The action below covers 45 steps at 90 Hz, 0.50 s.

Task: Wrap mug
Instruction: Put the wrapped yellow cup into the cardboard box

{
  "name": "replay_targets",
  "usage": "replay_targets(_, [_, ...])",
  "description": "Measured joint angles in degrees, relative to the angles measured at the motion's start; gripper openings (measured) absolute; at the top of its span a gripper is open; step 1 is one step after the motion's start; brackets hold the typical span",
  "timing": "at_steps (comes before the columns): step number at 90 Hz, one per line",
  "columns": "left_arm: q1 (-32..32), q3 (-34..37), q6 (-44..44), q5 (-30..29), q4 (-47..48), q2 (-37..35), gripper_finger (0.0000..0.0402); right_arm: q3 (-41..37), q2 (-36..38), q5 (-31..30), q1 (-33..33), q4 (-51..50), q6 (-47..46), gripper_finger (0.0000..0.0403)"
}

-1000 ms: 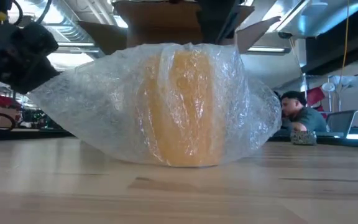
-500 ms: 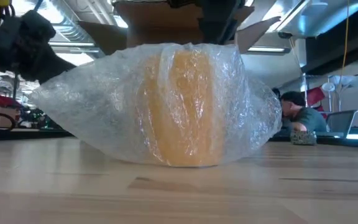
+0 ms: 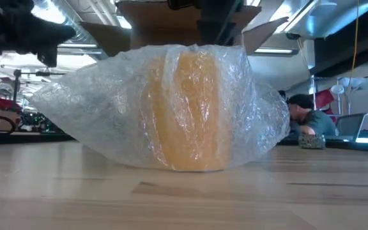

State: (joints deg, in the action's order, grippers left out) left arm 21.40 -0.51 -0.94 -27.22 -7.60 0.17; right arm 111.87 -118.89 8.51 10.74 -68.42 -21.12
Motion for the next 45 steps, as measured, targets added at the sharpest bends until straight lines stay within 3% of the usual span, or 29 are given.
replay_targets(13, [-2.03,0.00,0.09,1.41,0.65,-0.02,0.0002,0.00,0.00,0.13,-0.35,-0.21,0.44,0.0115])
replay_targets(27, [-4.81,0.00,-3.22,6.71,-3.27,0.02,0.0002,0.00,0.02,-0.23,-0.77,-0.11,2.77,0.0115])
replay_targets(45, [-10.27,0.00,-3.38,8.42,0.83,0.04,0.0002,0.00,0.02,-0.33,-0.73,0.00,3.87,0.0115])
